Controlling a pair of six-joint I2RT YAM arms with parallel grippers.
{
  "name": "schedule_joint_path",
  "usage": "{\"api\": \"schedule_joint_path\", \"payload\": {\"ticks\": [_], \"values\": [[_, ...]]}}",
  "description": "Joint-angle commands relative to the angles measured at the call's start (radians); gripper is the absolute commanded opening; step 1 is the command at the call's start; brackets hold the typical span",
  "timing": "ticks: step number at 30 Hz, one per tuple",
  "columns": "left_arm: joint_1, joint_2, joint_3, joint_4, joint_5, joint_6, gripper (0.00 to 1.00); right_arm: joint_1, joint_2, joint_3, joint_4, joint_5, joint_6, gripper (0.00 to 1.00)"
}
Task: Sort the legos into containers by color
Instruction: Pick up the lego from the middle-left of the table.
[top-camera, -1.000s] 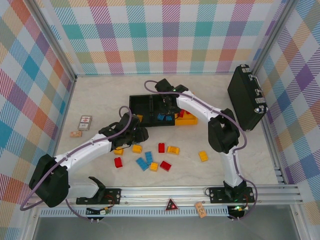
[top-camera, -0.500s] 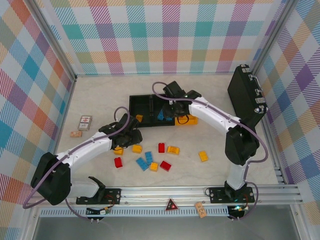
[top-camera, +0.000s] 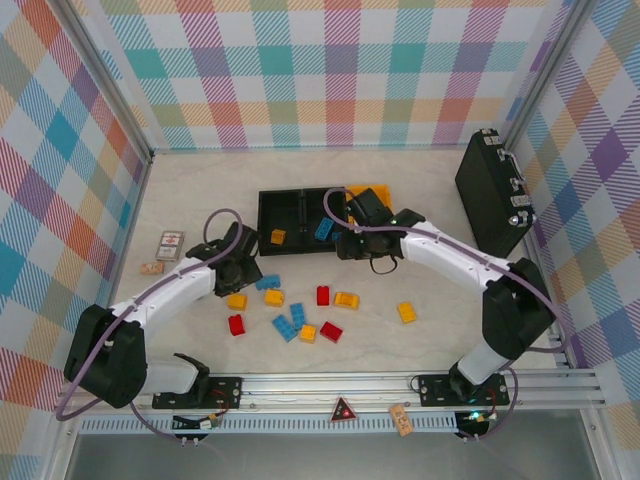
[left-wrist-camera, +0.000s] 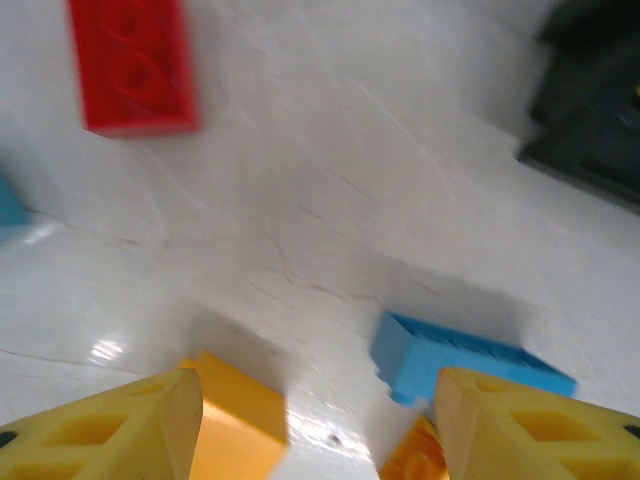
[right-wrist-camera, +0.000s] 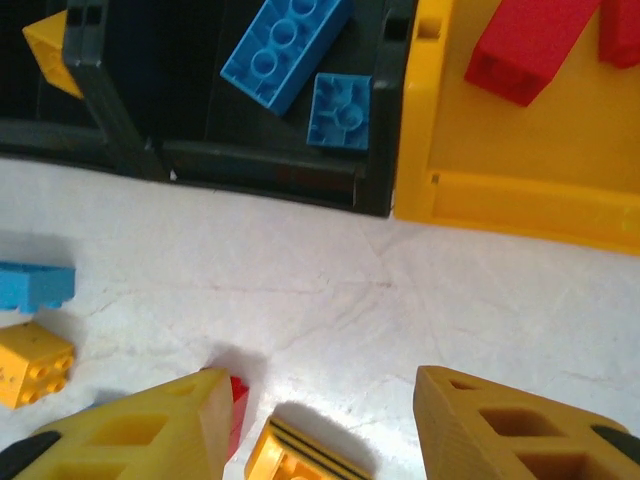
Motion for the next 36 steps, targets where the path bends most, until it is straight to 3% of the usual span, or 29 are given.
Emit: {"api": "schedule_joint_path", "payload": {"ticks": [1,13,22,25,32,36], "values": [[0.065,0.009,0.021,-0.016,-0.047,0.035,0.63,0.018,-0.05,-0.028,0.068,-0.072,0.013,0.52],[0.217,0.147,0.069,0.057,-0.097,0.101,0.65,0.048,-0.063,-0.075,0.094,-0.103,0.034,0.52],[0.27,0.298,0.104,0.141,-0.084,0.138,0.63,0.059,-0.047,-0.077,0.092,-0.105,0.053,0.52],[0.277,0.333,0.115,0.154,-0.08,0.148,0.58,0.061,-0.05,-0.086,0.095,-0.102,0.064,0.52],[0.279,0.349,0.133,0.145,-0.05,0.174,0.29,0.062,-0.065,-0.104,0.091,-0.084,0.078,0.52],[0.275,0.313,0.129,0.139,0.011,0.184,0.27,0.062,-0.077,-0.106,0.09,-0.072,0.076,0.51]]}}
